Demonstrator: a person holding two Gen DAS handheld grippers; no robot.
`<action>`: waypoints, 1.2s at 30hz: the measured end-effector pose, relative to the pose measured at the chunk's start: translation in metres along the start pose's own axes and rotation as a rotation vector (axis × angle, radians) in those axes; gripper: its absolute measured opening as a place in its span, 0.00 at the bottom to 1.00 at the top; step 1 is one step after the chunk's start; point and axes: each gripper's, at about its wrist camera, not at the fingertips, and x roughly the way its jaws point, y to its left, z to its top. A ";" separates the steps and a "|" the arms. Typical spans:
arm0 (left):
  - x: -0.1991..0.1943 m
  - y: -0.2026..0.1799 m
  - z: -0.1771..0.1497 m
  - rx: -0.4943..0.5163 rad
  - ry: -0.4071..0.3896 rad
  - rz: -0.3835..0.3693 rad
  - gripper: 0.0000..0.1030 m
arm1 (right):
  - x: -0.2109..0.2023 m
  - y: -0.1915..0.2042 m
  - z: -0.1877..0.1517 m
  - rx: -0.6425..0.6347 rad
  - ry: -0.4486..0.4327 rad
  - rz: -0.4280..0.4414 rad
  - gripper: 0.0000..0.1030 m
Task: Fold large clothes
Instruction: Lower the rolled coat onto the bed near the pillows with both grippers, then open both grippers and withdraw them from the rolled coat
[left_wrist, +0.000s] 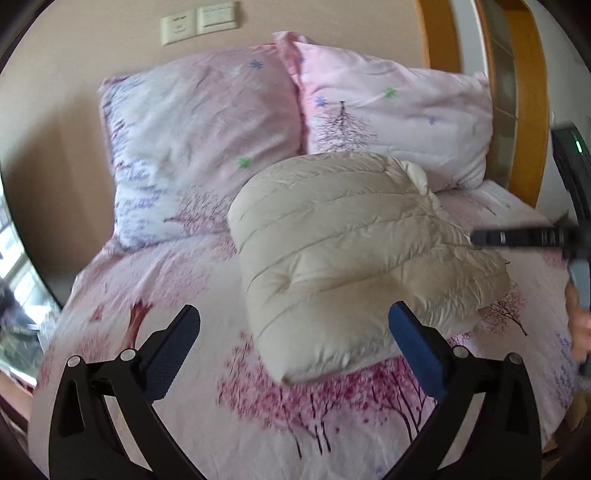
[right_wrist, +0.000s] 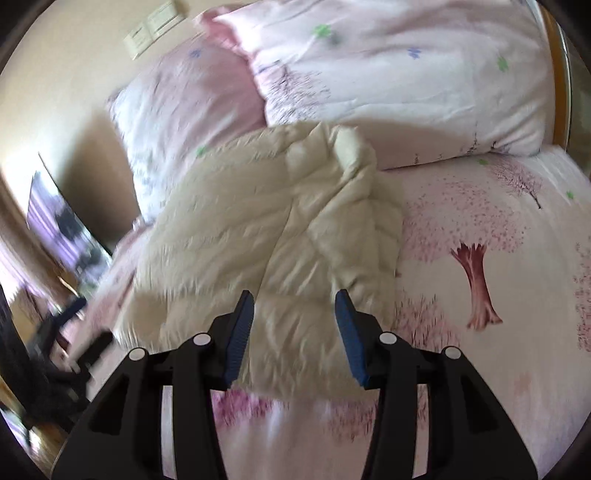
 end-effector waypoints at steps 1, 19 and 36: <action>-0.001 0.004 -0.003 -0.020 0.011 0.000 0.99 | -0.002 0.005 -0.003 -0.018 0.007 -0.007 0.45; 0.018 0.005 -0.047 -0.095 0.162 0.084 0.99 | 0.047 0.000 -0.015 -0.024 0.141 -0.110 0.73; -0.002 -0.002 -0.061 -0.135 0.280 0.060 0.99 | -0.020 0.027 -0.076 -0.073 0.102 -0.200 0.98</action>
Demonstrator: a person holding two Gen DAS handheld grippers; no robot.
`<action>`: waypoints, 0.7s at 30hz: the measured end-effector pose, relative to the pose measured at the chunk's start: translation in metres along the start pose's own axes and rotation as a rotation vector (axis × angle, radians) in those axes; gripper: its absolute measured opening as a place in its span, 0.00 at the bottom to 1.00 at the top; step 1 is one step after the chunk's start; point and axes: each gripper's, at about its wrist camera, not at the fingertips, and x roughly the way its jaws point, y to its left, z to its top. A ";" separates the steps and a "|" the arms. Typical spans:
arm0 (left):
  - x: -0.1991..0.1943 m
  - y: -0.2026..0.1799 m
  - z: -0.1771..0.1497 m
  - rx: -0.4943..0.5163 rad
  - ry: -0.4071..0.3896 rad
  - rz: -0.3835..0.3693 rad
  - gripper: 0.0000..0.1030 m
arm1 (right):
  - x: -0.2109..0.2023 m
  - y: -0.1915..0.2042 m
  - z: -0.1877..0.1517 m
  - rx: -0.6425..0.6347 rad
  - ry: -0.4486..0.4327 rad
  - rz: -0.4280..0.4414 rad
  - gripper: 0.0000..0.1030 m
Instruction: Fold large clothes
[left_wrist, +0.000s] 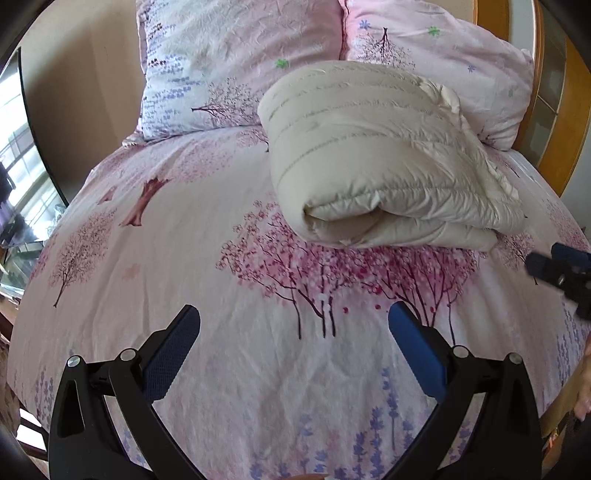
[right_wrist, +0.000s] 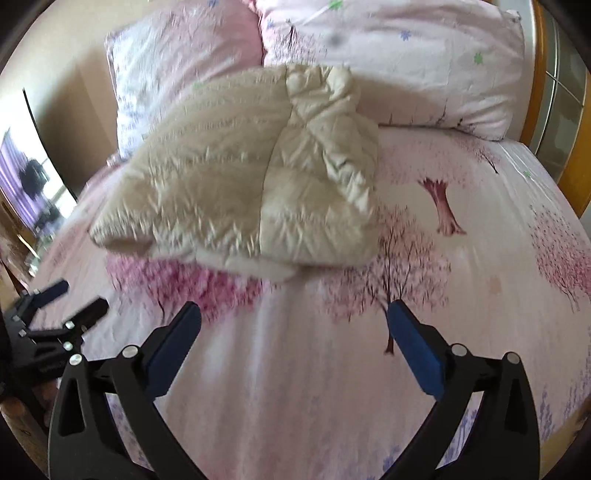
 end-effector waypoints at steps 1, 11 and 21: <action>0.000 -0.001 0.000 0.001 0.005 0.002 0.99 | 0.002 0.002 -0.003 -0.006 0.012 -0.002 0.98; 0.005 -0.002 0.003 0.002 0.050 0.018 0.99 | 0.012 0.008 -0.012 -0.033 0.081 -0.055 0.98; 0.014 0.002 0.004 -0.011 0.085 0.010 0.99 | 0.018 0.007 -0.014 -0.036 0.104 -0.064 0.98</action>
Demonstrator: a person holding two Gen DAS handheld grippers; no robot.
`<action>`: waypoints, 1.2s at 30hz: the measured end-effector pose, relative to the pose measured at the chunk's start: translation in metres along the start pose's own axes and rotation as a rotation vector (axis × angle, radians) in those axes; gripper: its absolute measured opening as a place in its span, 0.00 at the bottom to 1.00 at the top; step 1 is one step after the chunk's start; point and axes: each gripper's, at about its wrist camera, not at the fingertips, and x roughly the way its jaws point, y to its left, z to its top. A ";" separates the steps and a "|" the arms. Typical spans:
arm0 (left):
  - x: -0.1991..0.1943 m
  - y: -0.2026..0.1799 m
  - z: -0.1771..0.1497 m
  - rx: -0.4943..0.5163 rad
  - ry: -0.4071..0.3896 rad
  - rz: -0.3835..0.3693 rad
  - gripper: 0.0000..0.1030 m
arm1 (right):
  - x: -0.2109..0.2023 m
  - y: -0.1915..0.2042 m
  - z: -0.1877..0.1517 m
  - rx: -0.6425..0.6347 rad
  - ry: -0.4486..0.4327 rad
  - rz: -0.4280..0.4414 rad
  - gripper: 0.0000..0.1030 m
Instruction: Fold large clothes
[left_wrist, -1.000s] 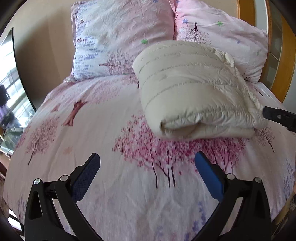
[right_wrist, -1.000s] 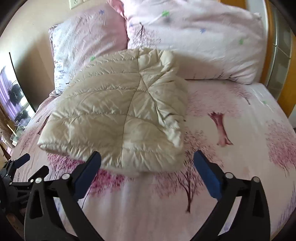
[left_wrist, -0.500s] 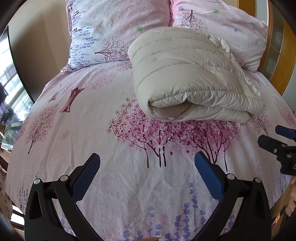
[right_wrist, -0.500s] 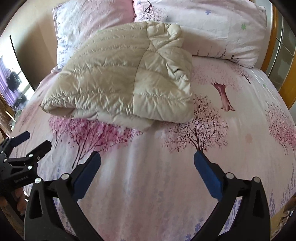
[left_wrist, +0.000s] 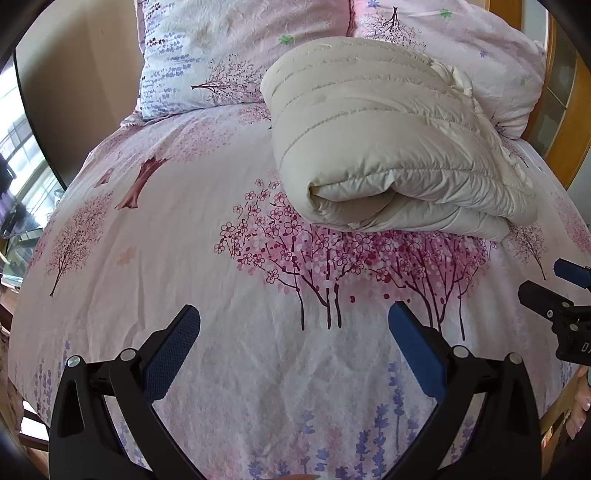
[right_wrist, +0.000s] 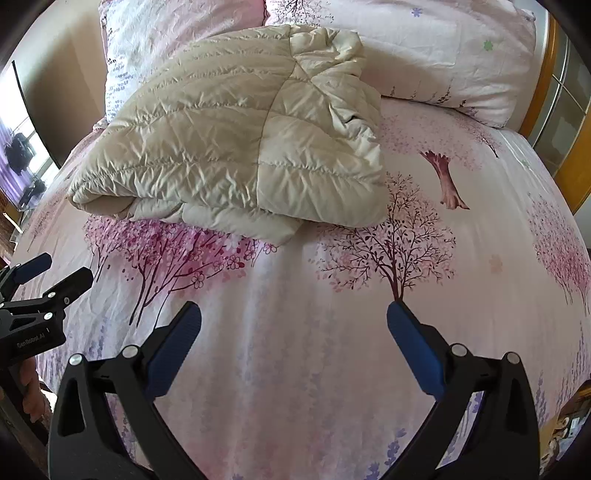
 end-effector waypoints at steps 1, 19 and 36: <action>0.000 0.000 0.000 -0.001 0.002 0.000 0.99 | 0.000 0.000 0.000 0.000 0.001 -0.001 0.98; 0.004 -0.001 0.001 -0.002 0.007 0.003 0.99 | 0.004 0.001 0.000 -0.001 0.005 0.000 0.98; 0.007 -0.001 0.001 -0.007 0.009 0.002 0.99 | 0.004 0.000 0.001 -0.002 0.006 0.002 0.98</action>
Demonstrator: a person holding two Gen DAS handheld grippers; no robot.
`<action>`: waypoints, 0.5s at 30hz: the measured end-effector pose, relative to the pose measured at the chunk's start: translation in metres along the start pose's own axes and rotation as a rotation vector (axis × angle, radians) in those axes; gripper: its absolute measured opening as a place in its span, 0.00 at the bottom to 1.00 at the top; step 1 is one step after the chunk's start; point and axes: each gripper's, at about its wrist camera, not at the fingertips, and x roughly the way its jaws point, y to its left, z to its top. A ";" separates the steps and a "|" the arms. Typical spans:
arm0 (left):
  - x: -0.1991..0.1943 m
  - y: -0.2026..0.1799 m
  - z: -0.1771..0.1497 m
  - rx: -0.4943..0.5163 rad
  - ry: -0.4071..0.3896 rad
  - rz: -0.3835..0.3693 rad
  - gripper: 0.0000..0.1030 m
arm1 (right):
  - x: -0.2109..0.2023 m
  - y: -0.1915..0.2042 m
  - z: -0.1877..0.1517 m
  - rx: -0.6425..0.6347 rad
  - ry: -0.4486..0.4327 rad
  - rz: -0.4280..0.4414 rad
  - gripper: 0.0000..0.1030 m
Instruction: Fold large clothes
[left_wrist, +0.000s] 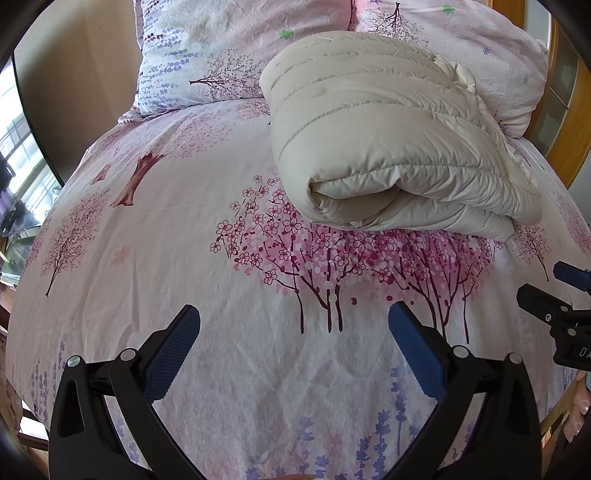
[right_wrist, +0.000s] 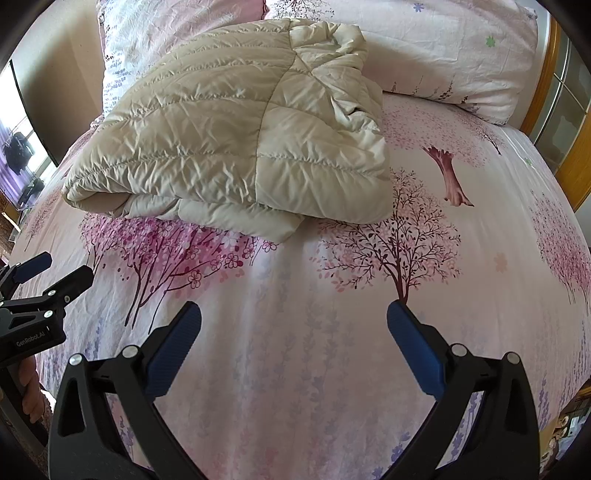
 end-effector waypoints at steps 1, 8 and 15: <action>0.000 0.000 0.000 -0.001 0.000 0.000 0.99 | 0.000 0.000 0.000 0.000 0.000 0.000 0.98; 0.001 0.000 0.000 0.001 0.000 -0.001 0.99 | 0.000 -0.002 -0.001 0.002 -0.001 0.001 0.98; 0.001 -0.001 0.000 0.001 0.000 -0.001 0.99 | -0.001 -0.002 0.000 0.002 0.000 0.002 0.98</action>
